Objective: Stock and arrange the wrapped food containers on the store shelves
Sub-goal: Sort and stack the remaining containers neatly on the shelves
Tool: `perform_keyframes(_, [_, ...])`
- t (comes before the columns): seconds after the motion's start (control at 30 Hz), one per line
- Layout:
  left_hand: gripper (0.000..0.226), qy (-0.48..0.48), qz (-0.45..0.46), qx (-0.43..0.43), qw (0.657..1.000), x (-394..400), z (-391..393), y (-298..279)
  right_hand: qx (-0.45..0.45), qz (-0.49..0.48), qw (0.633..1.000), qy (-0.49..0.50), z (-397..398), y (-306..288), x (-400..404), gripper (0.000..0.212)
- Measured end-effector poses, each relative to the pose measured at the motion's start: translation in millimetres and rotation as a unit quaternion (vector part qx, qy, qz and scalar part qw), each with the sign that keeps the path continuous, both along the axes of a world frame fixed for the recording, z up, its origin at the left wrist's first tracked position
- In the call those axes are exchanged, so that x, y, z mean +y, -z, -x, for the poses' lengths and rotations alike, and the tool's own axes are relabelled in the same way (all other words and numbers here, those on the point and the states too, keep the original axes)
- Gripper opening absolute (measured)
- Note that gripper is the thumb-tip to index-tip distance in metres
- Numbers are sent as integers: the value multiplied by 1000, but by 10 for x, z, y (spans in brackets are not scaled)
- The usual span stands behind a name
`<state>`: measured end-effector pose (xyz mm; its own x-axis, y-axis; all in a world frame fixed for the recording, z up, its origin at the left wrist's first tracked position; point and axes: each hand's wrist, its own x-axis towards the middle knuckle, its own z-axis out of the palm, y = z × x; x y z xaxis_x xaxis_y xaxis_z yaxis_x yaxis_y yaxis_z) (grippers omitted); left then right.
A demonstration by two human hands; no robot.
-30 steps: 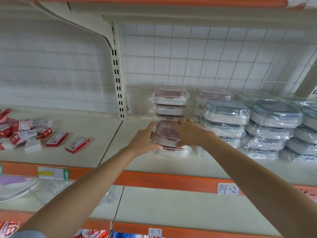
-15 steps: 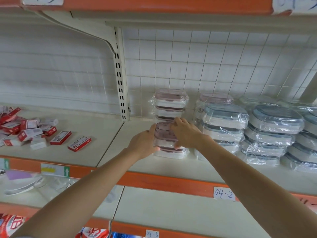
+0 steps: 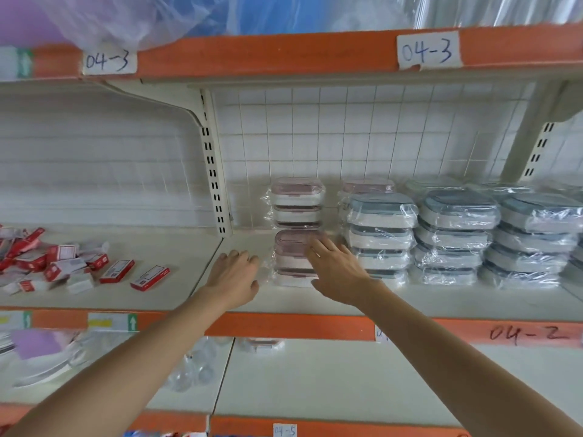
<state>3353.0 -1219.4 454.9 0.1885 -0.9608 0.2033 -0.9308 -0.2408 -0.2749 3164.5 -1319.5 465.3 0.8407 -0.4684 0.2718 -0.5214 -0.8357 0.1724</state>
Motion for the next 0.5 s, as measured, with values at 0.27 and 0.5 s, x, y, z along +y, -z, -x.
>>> perform_keyframes(0.27, [31, 43, 46, 20, 998, 973, 151, 361, 35, -61, 997, -15, 80, 336, 875, 54])
perform_keyframes(0.5, [40, -9, -36, 82, 996, 1844, 249, 717, 104, -115, 988, -13, 264, 711, 1600, 60])
